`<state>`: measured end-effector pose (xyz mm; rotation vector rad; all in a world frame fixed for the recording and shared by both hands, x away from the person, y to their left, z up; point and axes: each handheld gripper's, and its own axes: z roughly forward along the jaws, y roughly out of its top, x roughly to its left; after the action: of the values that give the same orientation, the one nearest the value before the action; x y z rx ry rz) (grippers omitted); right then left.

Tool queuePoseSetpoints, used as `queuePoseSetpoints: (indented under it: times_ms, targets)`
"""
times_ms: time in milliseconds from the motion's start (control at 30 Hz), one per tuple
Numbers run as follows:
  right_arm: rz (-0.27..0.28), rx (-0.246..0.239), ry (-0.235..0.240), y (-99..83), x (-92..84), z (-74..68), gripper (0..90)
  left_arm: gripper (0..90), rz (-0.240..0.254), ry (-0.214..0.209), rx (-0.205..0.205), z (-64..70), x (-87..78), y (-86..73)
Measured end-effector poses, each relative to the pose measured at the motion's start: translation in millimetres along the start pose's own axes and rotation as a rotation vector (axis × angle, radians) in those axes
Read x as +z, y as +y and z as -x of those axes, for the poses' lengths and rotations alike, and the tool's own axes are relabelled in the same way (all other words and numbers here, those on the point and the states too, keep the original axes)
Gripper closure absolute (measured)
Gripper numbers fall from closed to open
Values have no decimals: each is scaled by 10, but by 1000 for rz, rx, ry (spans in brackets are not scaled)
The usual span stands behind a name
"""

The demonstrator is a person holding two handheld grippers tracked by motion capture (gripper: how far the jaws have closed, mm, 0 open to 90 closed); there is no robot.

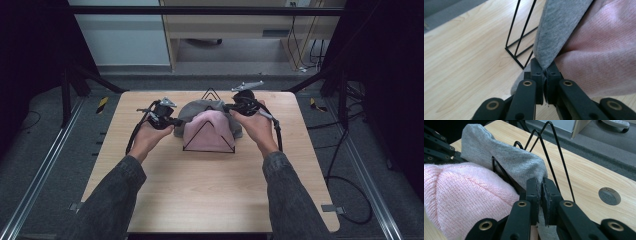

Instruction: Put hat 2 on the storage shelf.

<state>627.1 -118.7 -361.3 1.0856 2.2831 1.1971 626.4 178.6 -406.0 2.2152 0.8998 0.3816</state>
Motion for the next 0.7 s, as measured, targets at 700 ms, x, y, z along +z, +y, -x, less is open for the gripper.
queuePoseSetpoints:
  times_ms: [700]
  targets:
    - [54, 24, -19, 7, -206, -26, 606, 589, 70, 45, -1, 107, -206, 19]
